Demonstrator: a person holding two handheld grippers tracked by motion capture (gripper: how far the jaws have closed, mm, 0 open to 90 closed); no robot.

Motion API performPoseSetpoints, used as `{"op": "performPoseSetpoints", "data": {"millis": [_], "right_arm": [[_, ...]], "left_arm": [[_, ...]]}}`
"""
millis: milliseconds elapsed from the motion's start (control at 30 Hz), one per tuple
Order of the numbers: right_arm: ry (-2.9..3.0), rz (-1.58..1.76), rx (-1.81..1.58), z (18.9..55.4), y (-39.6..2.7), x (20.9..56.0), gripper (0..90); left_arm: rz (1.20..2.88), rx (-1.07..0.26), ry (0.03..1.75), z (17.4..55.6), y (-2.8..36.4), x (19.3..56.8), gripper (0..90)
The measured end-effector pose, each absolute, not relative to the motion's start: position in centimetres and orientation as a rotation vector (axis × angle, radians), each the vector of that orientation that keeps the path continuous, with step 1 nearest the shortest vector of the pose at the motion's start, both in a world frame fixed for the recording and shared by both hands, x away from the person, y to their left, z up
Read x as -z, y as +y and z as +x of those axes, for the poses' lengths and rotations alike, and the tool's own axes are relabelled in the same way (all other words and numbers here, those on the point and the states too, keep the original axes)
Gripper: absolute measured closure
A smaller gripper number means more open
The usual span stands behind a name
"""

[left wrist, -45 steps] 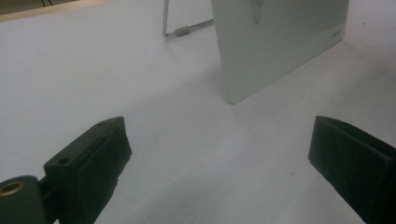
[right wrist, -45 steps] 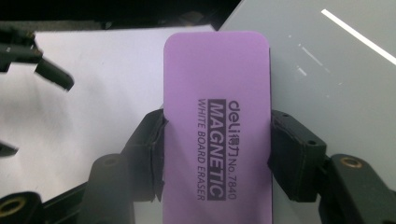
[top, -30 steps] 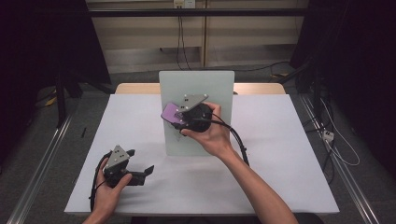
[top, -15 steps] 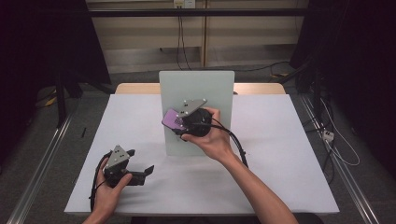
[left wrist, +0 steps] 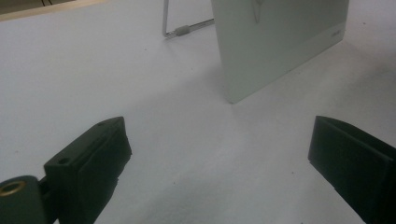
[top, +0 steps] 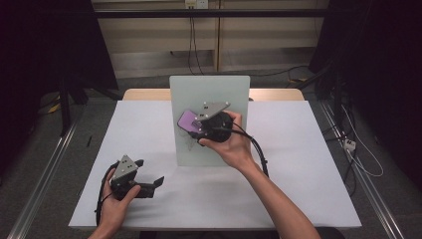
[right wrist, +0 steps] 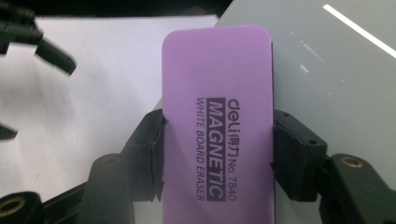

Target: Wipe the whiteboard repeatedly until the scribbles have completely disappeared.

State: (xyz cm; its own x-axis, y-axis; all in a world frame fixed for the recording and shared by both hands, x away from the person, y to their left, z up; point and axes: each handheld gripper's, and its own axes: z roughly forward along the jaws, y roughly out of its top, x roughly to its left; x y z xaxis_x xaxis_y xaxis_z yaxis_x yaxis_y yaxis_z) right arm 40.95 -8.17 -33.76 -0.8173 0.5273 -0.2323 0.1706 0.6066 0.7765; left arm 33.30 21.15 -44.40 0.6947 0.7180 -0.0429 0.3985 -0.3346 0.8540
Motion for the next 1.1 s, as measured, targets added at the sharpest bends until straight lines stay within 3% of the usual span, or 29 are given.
{"op": "performPoseSetpoints", "data": {"millis": [333,767,1100], "right_arm": [[2.467,0.541,-1.031,40.1,-7.9,36.1,41.8],[2.432,0.542,-1.056,41.1,-6.8,33.9,41.7],[2.476,0.521,-1.004,40.5,-6.0,35.8,41.6]], "left_arm": [[1.977,-0.432,0.860,33.4,21.1,44.4,4.9],[1.970,-0.434,0.864,33.4,21.3,44.4,4.9],[1.965,-0.430,0.865,33.3,21.2,44.3,4.9]]}}
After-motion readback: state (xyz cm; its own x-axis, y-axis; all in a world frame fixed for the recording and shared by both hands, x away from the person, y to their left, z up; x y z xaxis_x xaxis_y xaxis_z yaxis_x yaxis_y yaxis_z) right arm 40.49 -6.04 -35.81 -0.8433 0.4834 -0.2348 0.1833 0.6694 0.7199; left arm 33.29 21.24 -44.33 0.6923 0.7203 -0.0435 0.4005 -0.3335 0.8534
